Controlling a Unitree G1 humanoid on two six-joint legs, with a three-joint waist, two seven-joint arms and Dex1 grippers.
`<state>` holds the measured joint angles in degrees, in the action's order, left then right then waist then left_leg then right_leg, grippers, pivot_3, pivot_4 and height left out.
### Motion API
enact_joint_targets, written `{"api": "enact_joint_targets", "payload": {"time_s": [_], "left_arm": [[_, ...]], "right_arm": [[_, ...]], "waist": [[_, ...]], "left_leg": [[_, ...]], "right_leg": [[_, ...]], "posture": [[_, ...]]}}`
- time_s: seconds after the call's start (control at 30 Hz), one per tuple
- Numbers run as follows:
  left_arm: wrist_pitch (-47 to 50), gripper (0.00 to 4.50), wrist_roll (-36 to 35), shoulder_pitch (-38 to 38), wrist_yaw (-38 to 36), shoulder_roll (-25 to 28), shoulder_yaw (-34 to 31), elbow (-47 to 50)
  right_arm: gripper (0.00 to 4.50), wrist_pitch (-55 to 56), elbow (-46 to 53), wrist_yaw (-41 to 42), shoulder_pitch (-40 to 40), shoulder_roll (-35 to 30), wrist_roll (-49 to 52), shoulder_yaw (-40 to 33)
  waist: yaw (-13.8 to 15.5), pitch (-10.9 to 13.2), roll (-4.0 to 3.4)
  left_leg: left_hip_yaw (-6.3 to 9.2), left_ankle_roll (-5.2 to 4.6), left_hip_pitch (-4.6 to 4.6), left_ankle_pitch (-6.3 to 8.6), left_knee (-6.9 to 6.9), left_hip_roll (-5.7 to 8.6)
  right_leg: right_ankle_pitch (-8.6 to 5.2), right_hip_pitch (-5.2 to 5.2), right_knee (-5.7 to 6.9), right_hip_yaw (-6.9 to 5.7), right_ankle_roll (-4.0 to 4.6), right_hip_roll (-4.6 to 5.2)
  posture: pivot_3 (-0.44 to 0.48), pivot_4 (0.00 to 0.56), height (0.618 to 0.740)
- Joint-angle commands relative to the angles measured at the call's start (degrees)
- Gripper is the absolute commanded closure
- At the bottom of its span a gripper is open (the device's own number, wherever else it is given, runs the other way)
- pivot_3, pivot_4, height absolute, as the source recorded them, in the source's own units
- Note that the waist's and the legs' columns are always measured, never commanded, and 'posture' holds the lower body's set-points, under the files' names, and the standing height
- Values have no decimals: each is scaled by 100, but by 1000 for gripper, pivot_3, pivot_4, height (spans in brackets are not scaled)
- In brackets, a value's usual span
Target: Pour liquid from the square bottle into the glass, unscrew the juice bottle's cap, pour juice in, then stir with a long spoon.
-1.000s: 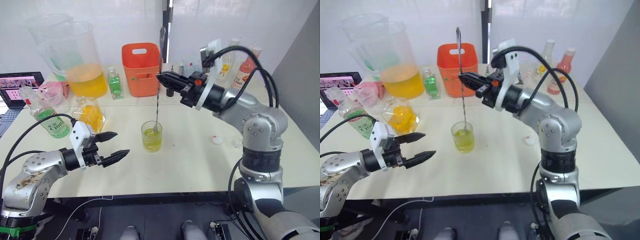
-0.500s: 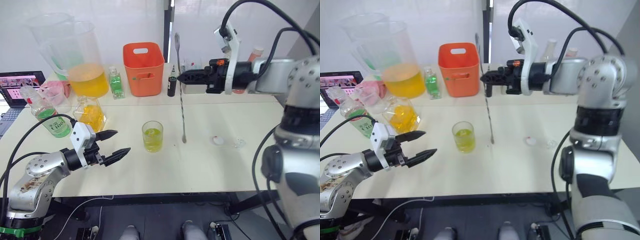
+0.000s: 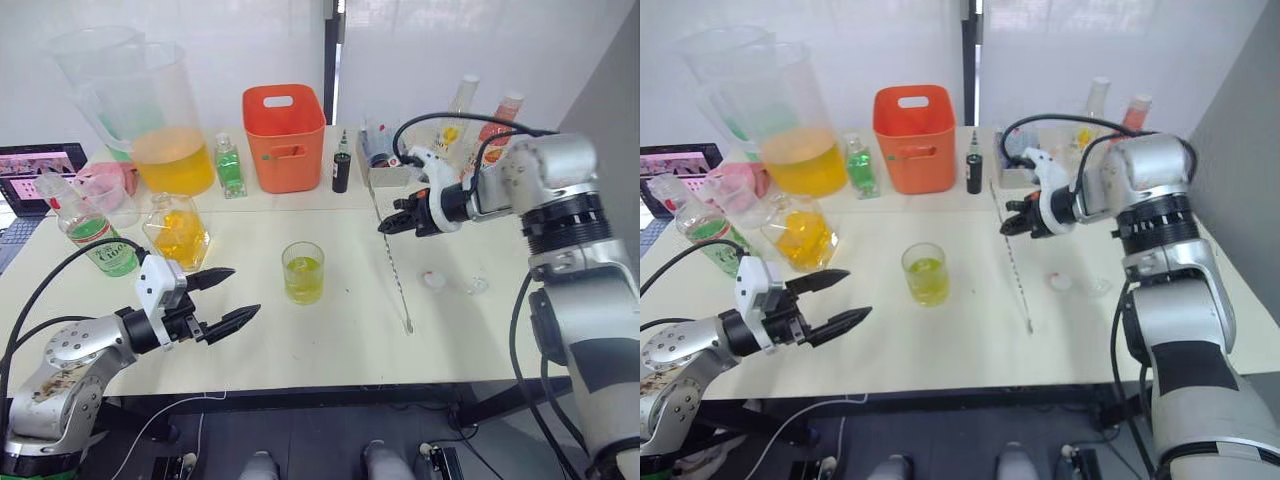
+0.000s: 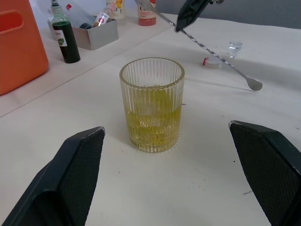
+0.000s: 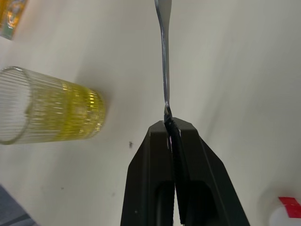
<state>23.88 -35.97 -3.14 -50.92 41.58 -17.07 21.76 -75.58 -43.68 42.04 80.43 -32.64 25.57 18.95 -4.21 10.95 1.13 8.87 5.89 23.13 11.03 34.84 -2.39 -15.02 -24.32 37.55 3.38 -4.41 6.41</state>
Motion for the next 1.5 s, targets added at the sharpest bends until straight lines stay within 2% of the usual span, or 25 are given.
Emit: {"api": "enact_joint_targets", "payload": {"time_s": [0.03, 0.2, 0.37, 0.5, 0.77, 0.87, 0.9, 0.97, 1.07, 1.17, 1.23, 1.3, 1.4, 1.5], "left_arm": [[-85, 19, -64, 67, 12, 28, -166, 204], [-136, 19, -37, 198, 122, -59, -174, 279], [-188, 19, 0, 379, 226, -97, -249, 423], [-151, 19, -35, 475, 271, -78, -327, 521], [-68, 0, -77, 529, 237, 32, -442, 493], [-16, 0, -74, 477, 142, 172, -463, 384], [-19, 0, -40, 469, 85, 248, -472, 320], [131, 0, 38, 471, 2, 495, -470, 114], [287, 0, 105, 413, -361, 1038, -530, -406], [336, 0, 9, 408, -770, 1357, -627, -740], [236, 0, 79, 380, -913, 1467, -702, -1008], [42, 0, 257, 382, -947, 1488, -829, -1373], [-364, 0, 576, 423, -830, 1385, -954, -1797], [-709, 0, 778, 603, -937, 1345, -1028, -2139]], "right_arm": [[4500, 729, -547, 715, 275, 123, -667, 537], [4500, 1484, -1666, 1105, 346, 640, -1542, 889], [4500, 1945, -2495, 820, 337, 1030, -1892, 480], [4500, 2069, -2771, 655, 341, 1158, -2081, 161], [1837, 1946, -2657, 1142, 753, 1063, -2271, -294], [837, 1575, -2460, 1728, 1109, 792, -2061, -588], [414, 1503, -2329, 1927, 1150, 679, -2031, -628], [71, 1385, -1898, 2299, 1102, 452, -1981, -658], [71, 1358, -174, 2567, 430, -62, -1638, -934], [71, 1440, 1359, 2662, -428, -488, -1248, -1342], [71, 1469, 2172, 2744, -1085, -627, -643, -2111], [71, 2098, 3113, 2573, -2081, -766, -382, -2864], [71, 2949, 3871, 2277, -3231, -791, -256, -3533], [71, 3032, 4116, 2522, -4055, -1128, -19, -3728]], "waist": [[-7, 0, 0], [-59, 0, -1], [-73, 0, -1], [-95, 0, -1], [-136, 1, -4], [-132, 2, -6], [-130, 2, -6], [-125, 2, -6], [-127, 2, -5], [-121, 2, -6], [-122, 2, -6], [-113, 2, -6], [-92, 1, -5], [-73, 2, -6]], "left_leg": [[0, 0, 0, 0, 0, -1], [0, 0, -2, 0, -1, -1], [0, 2, -1, -1, -1, -1], [0, 2, -2, -1, -1, 0], [0, 2, -6, -1, 0, -1], [0, 2, -2, -1, -1, 0], [0, 2, -4, -1, -1, -1], [0, 2, -3, -1, -2, -1], [0, 2, -5, -1, -3, -1], [1, 2, 2, 0, -3, -1], [0, 2, 2, 0, -2, -1], [0, 1, 2, 0, -3, -2], [-2, 1, 0, 0, -2, -2], [-4, 1, -4, 0, 1, -2]], "right_leg": [[0, 0, 0, 0, 0, 0], [0, 0, 2, 0, 0, -1], [0, 0, 3, 0, 0, -1], [0, 0, 5, 0, 0, -1], [0, 1, 9, 1, 0, -1], [0, -1, 8, 1, 0, -1], [0, -1, 7, 1, 0, -1], [0, 1, 6, 1, 0, -1], [-1, 3, 5, 1, -1, -2], [-2, 0, 3, 2, -3, -3], [-2, 0, 2, 3, -3, -2], [-2, 0, 2, 3, -3, -3], [-2, 4, 0, 6, -3, -3], [-2, 6, 3, 7, -3, -3]], "posture": [[0, 150, 740], [0, 150, 740], [0, 150, 740], [0, 150, 740], [0, 150, 740], [0, 150, 740], [0, 150, 740], [0, 150, 740], [0, 150, 740], [0, 150, 740], [0, 150, 740], [0, 150, 740], [0, 150, 740], [0, 150, 740]]}}
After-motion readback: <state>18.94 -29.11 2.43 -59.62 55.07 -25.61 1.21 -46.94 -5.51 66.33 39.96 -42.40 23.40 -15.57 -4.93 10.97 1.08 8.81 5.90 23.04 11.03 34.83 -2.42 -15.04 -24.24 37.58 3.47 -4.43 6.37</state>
